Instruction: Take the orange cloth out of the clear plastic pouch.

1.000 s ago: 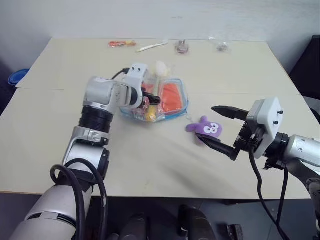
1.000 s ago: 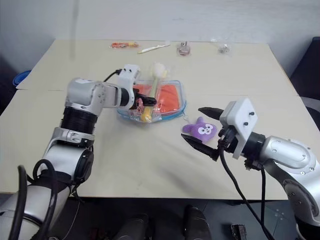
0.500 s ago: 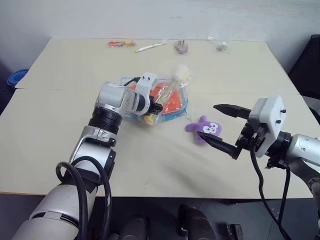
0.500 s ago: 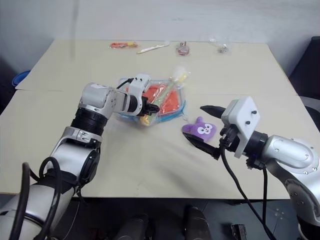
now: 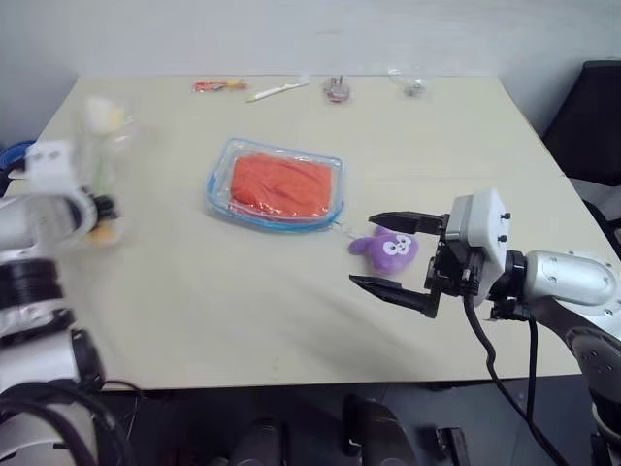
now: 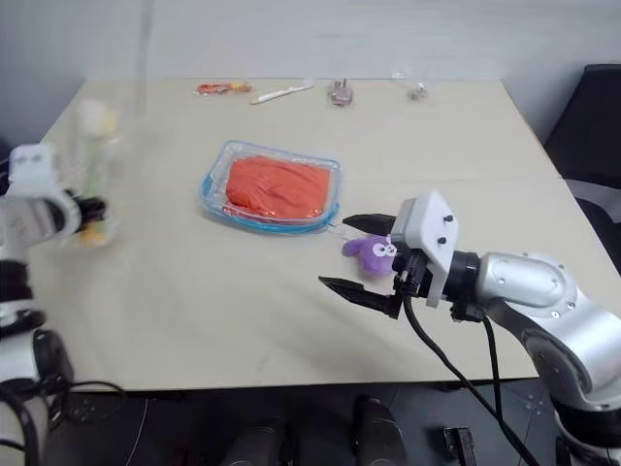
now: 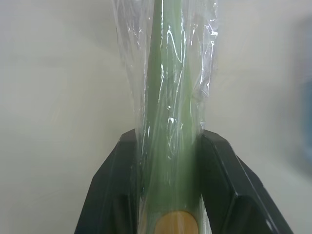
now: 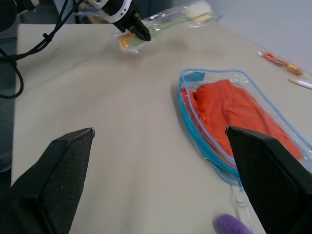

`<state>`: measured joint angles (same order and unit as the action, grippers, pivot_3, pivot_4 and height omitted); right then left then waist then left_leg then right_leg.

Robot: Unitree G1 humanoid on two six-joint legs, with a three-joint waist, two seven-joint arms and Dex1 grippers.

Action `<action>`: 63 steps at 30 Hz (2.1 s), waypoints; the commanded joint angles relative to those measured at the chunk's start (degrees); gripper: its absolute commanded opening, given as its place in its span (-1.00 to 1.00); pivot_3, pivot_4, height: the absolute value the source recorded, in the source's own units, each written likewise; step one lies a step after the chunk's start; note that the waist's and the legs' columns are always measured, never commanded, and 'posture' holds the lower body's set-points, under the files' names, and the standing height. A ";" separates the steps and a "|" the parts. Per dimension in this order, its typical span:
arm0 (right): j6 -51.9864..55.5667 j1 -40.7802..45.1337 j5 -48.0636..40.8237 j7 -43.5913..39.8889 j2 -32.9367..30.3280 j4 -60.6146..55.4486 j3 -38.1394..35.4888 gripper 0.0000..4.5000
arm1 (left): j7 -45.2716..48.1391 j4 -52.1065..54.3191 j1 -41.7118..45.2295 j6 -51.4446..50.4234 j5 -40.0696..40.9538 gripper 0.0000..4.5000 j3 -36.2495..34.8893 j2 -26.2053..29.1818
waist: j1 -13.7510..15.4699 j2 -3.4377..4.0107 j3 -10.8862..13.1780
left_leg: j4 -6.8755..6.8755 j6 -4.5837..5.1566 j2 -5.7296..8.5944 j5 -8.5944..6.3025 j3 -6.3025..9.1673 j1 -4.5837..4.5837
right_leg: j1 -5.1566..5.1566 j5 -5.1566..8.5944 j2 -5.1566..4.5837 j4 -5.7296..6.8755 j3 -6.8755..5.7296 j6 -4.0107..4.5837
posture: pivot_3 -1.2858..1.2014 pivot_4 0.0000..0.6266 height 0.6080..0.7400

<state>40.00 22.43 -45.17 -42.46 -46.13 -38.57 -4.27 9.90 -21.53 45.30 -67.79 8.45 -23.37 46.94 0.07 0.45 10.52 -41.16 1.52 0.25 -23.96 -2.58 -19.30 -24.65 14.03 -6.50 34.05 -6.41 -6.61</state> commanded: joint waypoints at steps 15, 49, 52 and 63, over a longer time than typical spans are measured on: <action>-4.42 6.33 4.09 -9.68 1.71 7.51 4.07 1.00 | 3.84 12.16 -20.48 0.44 0.49 0.98 -11.07 8.60 | 0.94 -0.28 -0.13 | -0.05 -0.01 -0.03 0.00 0.21 0.03 | 0.16 0.00 -0.07 -0.03 -0.12 0.01 | 0.03 -0.52 1.00; 3.01 -8.51 2.49 10.20 0.08 -8.19 -9.65 1.00 | 27.86 -49.38 30.46 104.17 -41.19 0.98 51.01 -6.73 | 1.26 -0.18 0.11 | -0.02 0.51 0.04 -0.26 -1.13 -0.07 | -0.10 -0.07 -0.25 -0.11 -1.06 0.01 | 0.03 -0.52 1.00; 3.36 -9.42 1.98 11.23 -0.09 -9.03 -10.66 1.00 | 23.64 -51.45 31.06 102.66 -43.60 0.98 52.25 -7.90 | 1.28 -0.22 0.11 | -0.11 0.51 0.02 -0.26 -1.11 -0.07 | -0.08 -0.10 -0.26 -0.06 -1.04 0.00 | 0.03 -0.52 1.00; 3.31 -9.70 1.33 11.59 -0.96 -9.18 -10.98 1.00 | 21.12 -53.60 31.08 101.82 -43.58 -0.28 50.92 -9.46 | 1.35 -0.24 0.11 | -0.15 0.51 0.01 -0.26 -1.08 -0.08 | -0.04 -0.14 -0.27 -0.09 -1.04 -0.01 | 0.03 -0.52 1.00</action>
<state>43.88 12.53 -43.36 -30.68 -46.11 -45.84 -13.89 30.04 -75.16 75.57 32.53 -36.18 28.71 36.91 1.43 0.20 10.63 -41.31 2.04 0.26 -24.23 -3.67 -19.38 -24.69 13.88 -6.76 33.96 -7.46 -6.62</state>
